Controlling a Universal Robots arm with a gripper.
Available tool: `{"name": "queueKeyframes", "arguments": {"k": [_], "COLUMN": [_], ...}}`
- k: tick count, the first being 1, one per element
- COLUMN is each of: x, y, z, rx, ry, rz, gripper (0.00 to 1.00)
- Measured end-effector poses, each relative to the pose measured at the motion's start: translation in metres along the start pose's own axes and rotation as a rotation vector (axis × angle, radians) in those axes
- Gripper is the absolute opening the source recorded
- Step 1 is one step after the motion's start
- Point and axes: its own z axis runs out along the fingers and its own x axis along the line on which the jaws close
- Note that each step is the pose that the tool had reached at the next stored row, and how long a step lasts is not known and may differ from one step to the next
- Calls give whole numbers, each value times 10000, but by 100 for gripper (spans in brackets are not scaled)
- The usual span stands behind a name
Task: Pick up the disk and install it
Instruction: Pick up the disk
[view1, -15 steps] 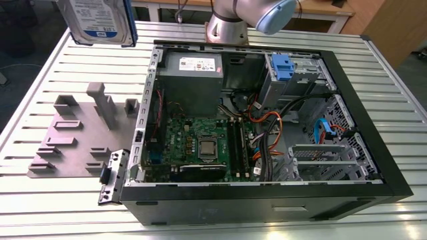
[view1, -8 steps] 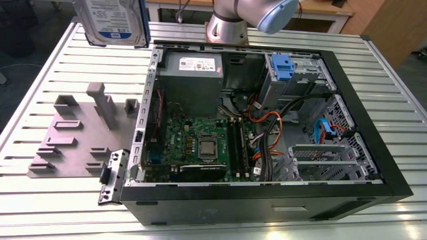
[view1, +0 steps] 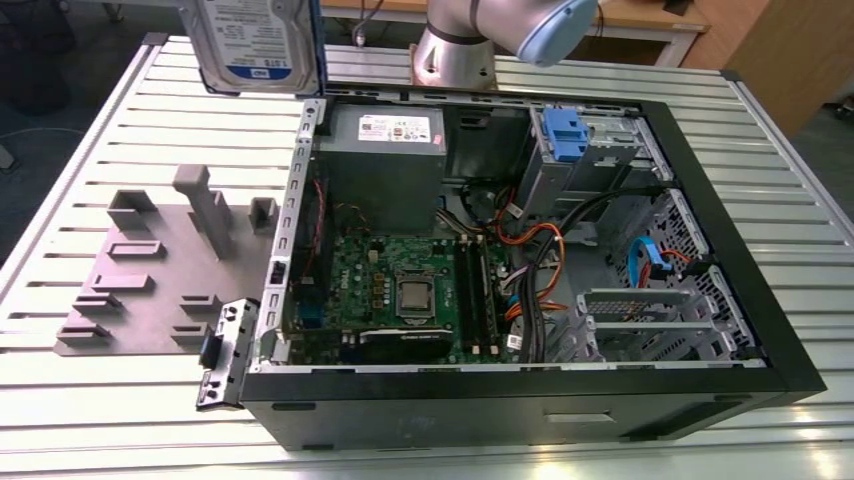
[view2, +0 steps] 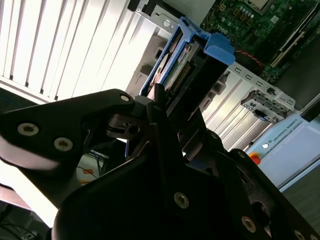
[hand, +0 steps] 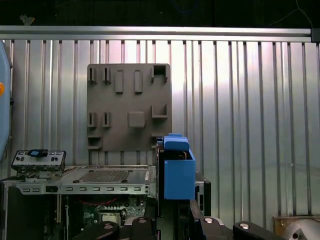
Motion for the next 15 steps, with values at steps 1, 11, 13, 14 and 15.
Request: {"name": "queueKeyframes", "arguments": {"k": [1,11,13,14,15], "x": [0,-5,-5,-5,-5], "y": [-28,-239,-239,-239,-244], "z": [0,2,2,2,3], "rx": [0,0,0,0,-1], "ry": [0,0,0,0,0], "rz": [-1,0,1,1,0], "gripper": [35,35,35,35,35]}}
